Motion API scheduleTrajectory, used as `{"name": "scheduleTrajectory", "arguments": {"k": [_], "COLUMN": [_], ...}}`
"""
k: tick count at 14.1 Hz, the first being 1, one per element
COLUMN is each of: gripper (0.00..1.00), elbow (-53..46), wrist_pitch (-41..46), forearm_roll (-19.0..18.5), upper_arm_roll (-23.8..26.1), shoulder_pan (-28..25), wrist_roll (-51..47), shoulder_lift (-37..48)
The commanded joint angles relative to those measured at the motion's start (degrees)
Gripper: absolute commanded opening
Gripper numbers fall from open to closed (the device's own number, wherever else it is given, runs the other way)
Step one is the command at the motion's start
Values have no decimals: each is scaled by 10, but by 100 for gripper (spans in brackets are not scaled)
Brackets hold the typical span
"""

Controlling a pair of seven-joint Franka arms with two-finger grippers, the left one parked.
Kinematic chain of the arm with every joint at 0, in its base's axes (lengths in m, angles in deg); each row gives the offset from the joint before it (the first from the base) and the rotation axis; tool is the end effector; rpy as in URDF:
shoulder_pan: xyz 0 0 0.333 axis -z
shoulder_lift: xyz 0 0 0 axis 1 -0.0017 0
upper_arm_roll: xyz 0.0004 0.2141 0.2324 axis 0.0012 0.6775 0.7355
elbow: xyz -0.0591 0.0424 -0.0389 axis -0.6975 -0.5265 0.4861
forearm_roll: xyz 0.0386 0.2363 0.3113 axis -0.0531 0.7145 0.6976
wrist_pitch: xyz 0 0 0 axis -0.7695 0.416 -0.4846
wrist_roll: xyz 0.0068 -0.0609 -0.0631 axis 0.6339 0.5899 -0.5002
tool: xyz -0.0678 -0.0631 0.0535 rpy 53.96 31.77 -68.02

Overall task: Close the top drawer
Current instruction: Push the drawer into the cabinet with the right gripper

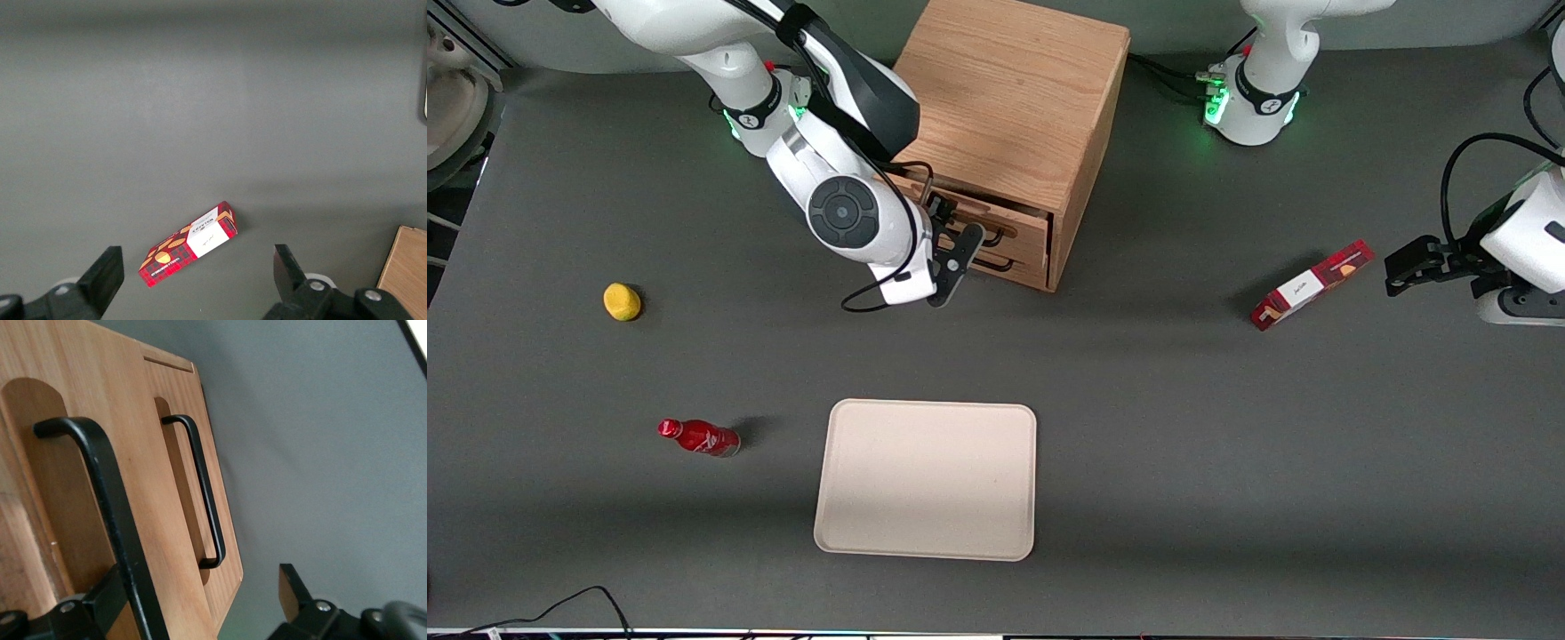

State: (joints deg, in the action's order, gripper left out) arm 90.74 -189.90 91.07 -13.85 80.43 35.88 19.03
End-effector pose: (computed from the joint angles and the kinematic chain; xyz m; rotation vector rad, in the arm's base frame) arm 0.4901 0.3968 0.3869 -2.5176 -1.3434 0.4181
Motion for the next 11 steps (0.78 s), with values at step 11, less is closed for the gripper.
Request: {"name": "scheduleTrajectory", "arguments": {"k": [11], "gripper": [100], "elbow": [43], "wrist_pitch": [-17], "forearm_roll": [72], "upper_arm_roll": [14], "shoulder_pan": [16], "wrist_roll": [-11], "shoulder_lift": [51]}}
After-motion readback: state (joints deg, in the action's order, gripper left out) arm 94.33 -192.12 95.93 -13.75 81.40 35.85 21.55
